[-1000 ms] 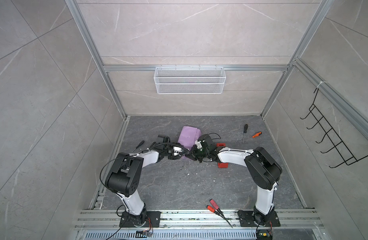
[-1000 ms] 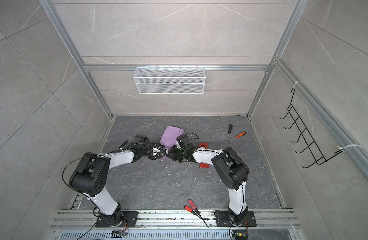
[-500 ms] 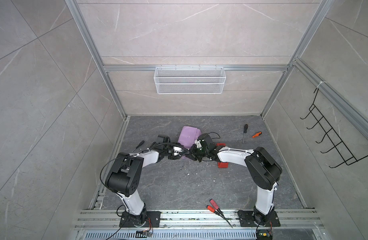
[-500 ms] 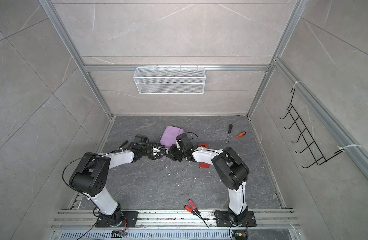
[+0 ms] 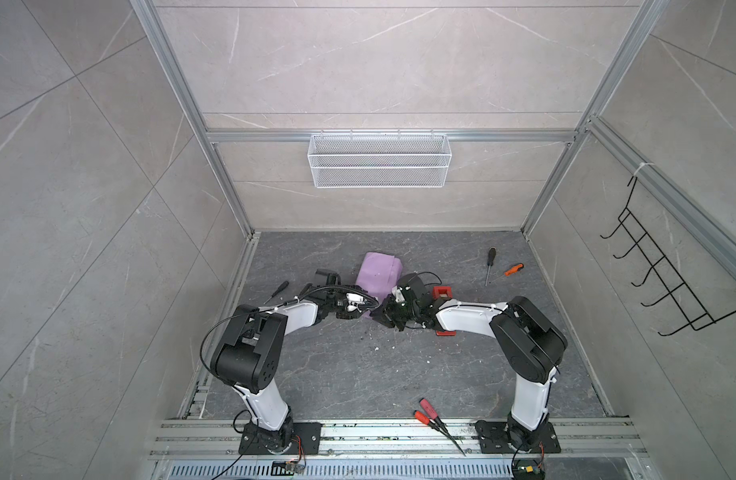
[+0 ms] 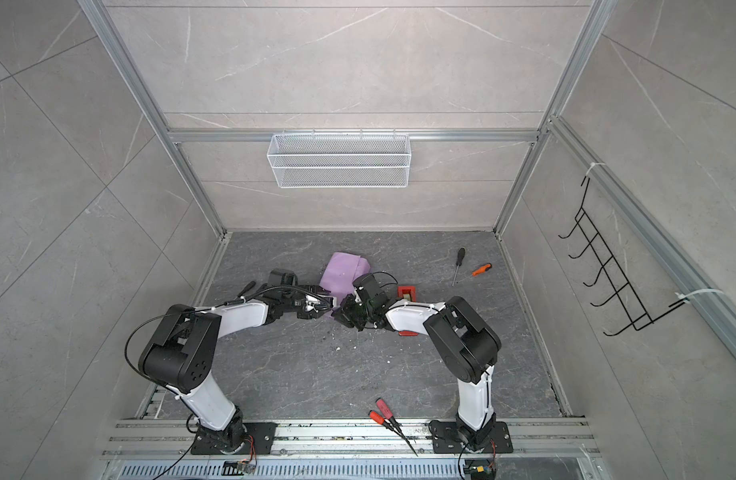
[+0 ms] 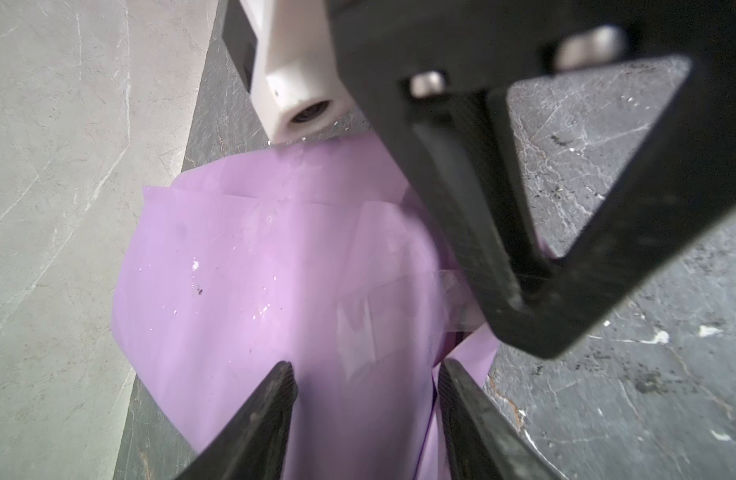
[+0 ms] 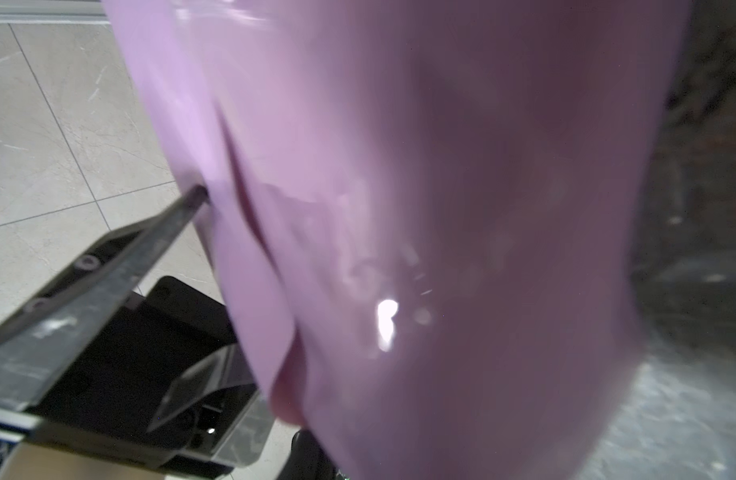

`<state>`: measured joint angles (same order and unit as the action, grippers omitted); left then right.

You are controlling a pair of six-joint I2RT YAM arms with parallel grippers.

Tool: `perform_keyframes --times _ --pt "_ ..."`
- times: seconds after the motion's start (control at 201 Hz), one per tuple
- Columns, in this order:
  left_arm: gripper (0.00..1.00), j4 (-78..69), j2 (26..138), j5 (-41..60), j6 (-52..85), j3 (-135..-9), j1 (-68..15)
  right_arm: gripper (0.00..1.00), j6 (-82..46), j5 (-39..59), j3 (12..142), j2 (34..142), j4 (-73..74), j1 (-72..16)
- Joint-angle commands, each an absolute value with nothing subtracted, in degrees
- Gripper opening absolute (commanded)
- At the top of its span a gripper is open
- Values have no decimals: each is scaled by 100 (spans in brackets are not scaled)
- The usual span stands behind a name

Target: Wrap the gift box in paper

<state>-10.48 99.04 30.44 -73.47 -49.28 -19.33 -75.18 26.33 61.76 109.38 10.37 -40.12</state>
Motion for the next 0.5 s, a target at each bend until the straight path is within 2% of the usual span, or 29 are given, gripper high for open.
perform_keyframes --times 0.0,0.115,0.309,0.493 --pt "58 -292 10285 2623 -7150 -4790 -1870 17 -7696 2498 6092 10832 1230 -4049" --pt "58 -276 10257 2628 -7163 -4790 -1867 13 -7713 2455 6107 10804 1348 -4078" --pt "58 -268 10263 2619 -7154 -4782 -1863 11 -7826 2434 6053 10698 1590 -4087" --pt "58 -295 10304 2632 -7137 -4782 -1867 0 -7749 2349 6097 10522 1544 -4069"
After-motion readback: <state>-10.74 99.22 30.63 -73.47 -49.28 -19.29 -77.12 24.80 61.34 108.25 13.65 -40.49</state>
